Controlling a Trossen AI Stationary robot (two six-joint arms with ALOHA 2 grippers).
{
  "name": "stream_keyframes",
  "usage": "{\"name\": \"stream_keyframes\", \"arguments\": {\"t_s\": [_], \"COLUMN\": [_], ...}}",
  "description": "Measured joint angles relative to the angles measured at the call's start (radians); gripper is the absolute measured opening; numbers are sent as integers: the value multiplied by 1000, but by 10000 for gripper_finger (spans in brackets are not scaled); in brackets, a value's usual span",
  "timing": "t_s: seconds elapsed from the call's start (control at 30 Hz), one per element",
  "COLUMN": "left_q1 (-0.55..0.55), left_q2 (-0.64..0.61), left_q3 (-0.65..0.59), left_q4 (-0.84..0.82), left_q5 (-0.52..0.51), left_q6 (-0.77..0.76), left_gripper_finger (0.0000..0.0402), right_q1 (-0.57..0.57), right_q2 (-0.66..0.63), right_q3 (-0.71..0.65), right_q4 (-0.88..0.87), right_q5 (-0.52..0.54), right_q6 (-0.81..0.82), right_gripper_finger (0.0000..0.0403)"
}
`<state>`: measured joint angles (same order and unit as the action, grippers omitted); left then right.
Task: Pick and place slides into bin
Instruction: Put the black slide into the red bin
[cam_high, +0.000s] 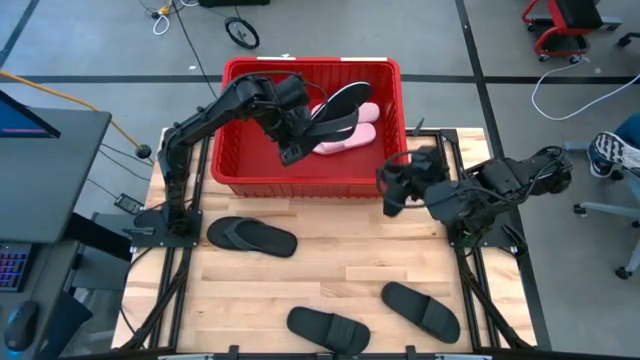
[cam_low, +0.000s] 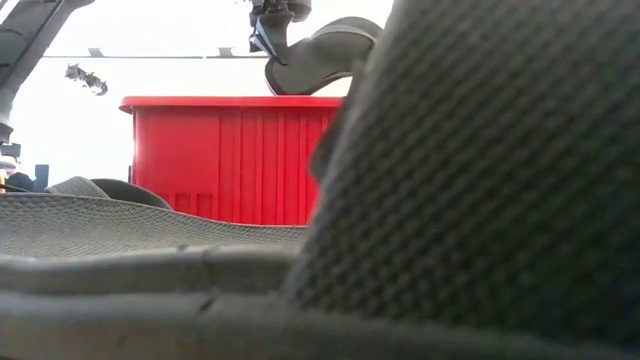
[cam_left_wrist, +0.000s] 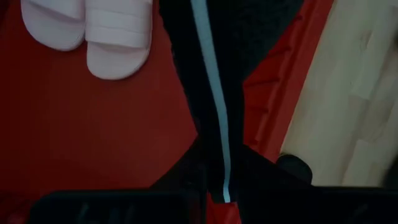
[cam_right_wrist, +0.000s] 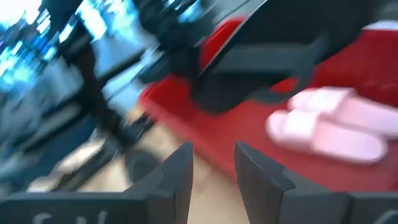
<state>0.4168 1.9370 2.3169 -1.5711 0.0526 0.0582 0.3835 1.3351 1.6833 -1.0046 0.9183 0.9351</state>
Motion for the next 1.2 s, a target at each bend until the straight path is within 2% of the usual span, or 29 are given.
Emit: {"name": "stream_keyframes", "arguments": {"t_s": [0.1, 0.27, 0.43, 0.6, 0.67, 0.77, 0.87, 1.07, 1.2], "left_q1": [-1, -21, -44, -68, -75, -87, -97, -124, -136], "left_q2": [-3, -8, -10, -10, -9, -10, -10, -10, -9], "left_q3": [0, 0, 0, 0, 0, 0, 0, 0, 0], "left_q4": [0, 1, 1, 1, 0, 0, 0, 7, 29], "left_q5": [22, 120, 181, 184, 184, 185, 188, 185, 186], "left_q6": [13, 107, 213, 290, 291, 302, 330, 346, 336], "left_gripper_finger": [52, 52, 52, 52, 52, 52, 52, 52, 52], "right_q1": [-47, -181, -351, -495, -542, -608, -651, -677, -668], "right_q2": [2, 3, 1, 0, -1, -2, -3, 0, 10], "right_q3": [0, 0, 7, 100, 159, 231, 271, 257, 217], "right_q4": [0, 3, 22, 21, -1, -47, -97, -263, -254], "right_q5": [47, -10, -178, -358, -490, -745, -895, -954, -977], "right_q6": [-38, -215, -417, -558, -597, -647, -654, -701, -747], "right_gripper_finger": [124, 123, 129, 131, 131, 130, 130, 130, 130]}}
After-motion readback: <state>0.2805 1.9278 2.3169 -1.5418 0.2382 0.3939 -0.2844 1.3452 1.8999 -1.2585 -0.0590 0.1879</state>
